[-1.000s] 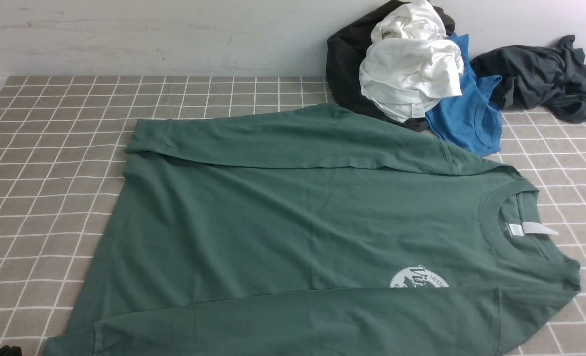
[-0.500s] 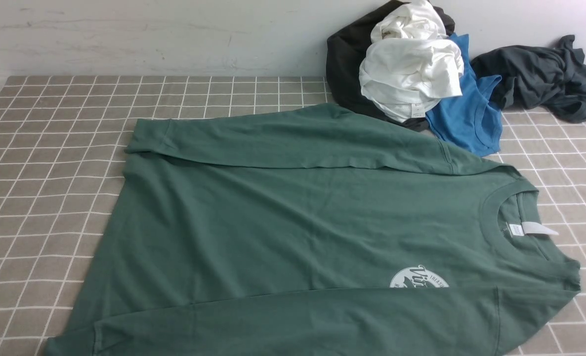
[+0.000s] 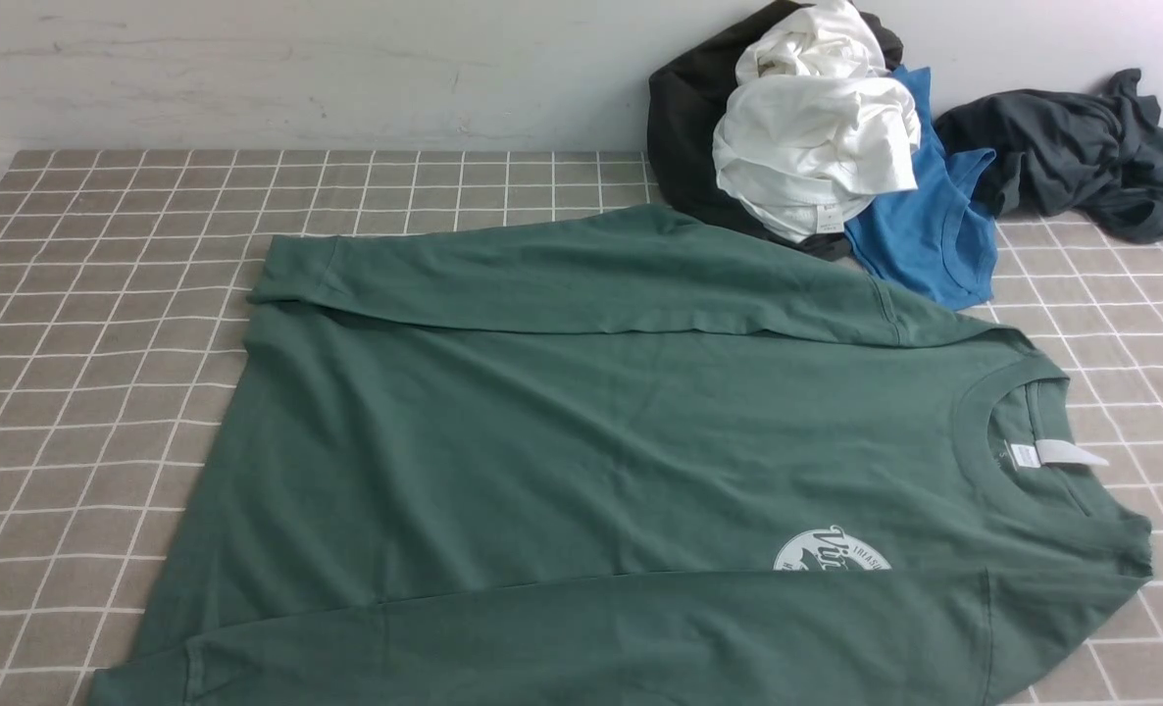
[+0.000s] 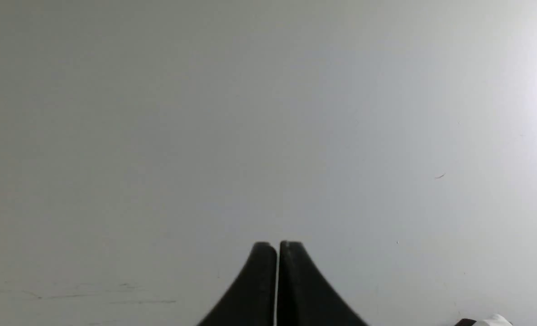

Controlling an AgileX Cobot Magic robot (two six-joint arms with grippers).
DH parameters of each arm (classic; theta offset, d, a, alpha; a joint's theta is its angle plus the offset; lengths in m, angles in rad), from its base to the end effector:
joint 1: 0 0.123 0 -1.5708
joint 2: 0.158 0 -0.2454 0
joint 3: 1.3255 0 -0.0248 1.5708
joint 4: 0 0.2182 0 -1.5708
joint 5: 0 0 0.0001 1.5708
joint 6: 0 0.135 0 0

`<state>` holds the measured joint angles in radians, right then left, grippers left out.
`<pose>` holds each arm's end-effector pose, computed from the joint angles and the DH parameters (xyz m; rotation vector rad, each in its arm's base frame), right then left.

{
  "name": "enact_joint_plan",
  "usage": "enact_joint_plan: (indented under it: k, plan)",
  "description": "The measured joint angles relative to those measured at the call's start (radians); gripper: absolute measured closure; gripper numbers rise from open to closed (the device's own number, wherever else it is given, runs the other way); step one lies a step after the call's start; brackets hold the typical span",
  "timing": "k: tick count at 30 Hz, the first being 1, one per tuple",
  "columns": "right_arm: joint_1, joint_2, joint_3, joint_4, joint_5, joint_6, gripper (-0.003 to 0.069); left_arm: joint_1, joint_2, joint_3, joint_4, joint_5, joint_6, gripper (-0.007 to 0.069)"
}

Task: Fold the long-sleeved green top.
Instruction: Use the left arm to clamp the cuff closest to it

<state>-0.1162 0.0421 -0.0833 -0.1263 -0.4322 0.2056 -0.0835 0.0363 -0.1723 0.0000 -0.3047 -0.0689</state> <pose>0.0874 -0.0030 0.2956 0.0567 1.0124 0.0036 0.0829 -0.0069 0.3108 0.0076 1.0437 -0.1383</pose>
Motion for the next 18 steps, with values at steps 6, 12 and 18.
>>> enact_joint_plan:
  k: [6,12,18]
  plan:
    - [0.002,0.255,-0.322,-0.214,0.309,0.047,0.0673,0.0,0.303,-0.36,0.009,0.399,0.115,0.0631]
    - [0.07,0.594,-0.51,-0.32,0.69,0.1,0.0673,0.0,0.698,-0.486,-0.054,0.84,0.139,0.0631]
    - [0.245,0.826,-0.57,-0.134,1.08,-0.003,0.0673,0.0,1.009,-0.486,-0.132,1.1,0.13,0.0582]
